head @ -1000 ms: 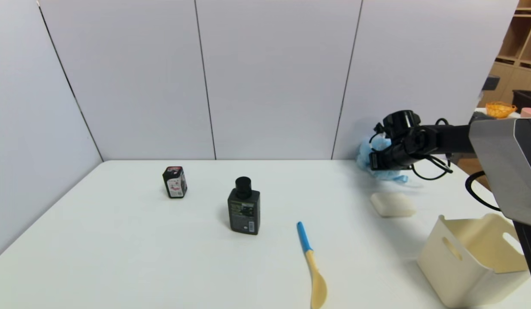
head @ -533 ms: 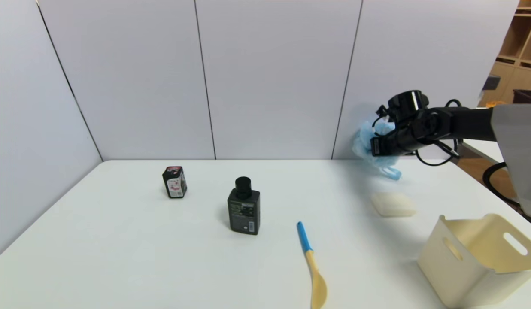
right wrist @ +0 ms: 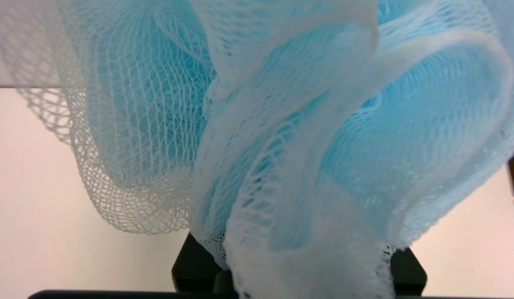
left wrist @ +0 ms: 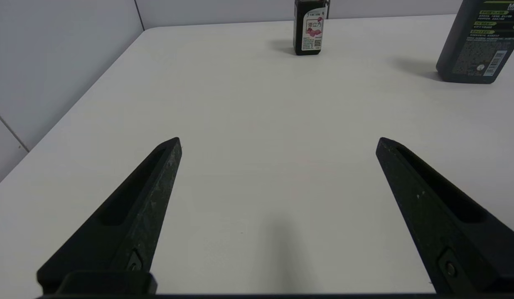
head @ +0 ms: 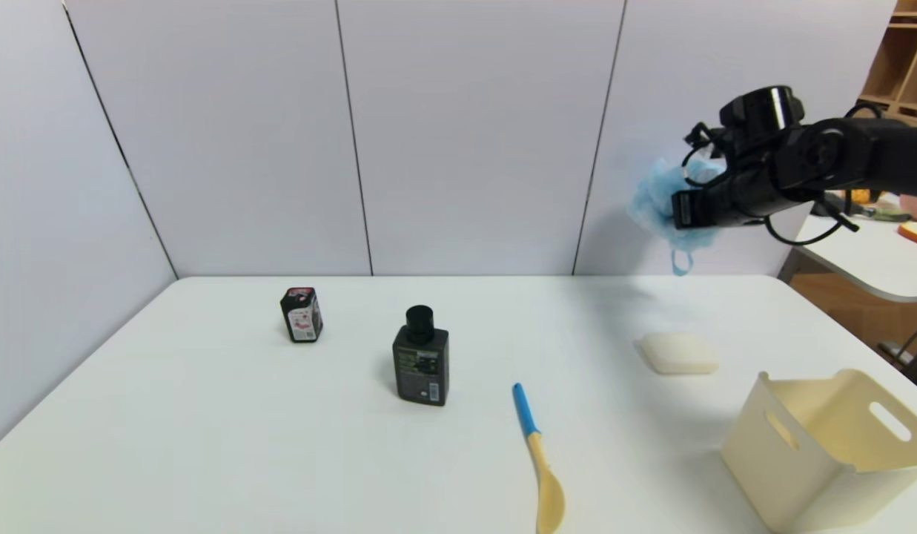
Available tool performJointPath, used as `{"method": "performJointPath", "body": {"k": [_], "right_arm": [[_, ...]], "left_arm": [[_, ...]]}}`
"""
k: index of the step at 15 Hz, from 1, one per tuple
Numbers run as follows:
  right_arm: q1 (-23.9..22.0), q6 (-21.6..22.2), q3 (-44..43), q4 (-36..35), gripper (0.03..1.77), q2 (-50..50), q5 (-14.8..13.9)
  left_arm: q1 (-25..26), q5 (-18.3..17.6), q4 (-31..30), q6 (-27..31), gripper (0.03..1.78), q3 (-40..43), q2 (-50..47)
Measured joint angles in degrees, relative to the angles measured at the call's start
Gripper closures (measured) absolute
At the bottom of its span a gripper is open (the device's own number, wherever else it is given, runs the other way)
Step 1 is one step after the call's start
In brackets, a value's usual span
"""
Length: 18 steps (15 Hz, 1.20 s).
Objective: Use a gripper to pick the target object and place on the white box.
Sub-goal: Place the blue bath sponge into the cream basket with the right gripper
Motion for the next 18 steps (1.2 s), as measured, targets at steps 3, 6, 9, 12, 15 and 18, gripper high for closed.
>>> {"method": "performJointPath", "body": {"k": [3, 6, 9, 12, 15, 18], "right_arm": [[0.0, -1.0, 0.4, 2.8, 1.35, -7.2, 0.0], [-0.4, -2.3, 0.6, 6.7, 1.41, -15.2, 0.0], [-1.4, -4.1, 2.0, 10.5, 1.44, -23.1, -0.8], [-1.9, -6.0, 7.1, 12.5, 1.45, -31.7, -1.4], [-2.1, -9.0, 12.3, 13.3, 1.45, -40.0, -1.5], [-2.1, -11.3, 17.1, 18.0, 1.47, -48.2, -1.4]], "left_arm": [[0.0, 0.0, 0.0, 0.0, 0.12, 0.0, 0.0], [0.0, 0.0, 0.0, 0.0, 0.12, 0.0, 0.0], [0.0, 0.0, 0.0, 0.0, 0.12, 0.0, 0.0], [0.0, 0.0, 0.0, 0.0, 0.12, 0.0, 0.0], [0.0, 0.0, 0.0, 0.0, 0.12, 0.0, 0.0], [0.0, 0.0, 0.0, 0.0, 0.12, 0.0, 0.0]]}}
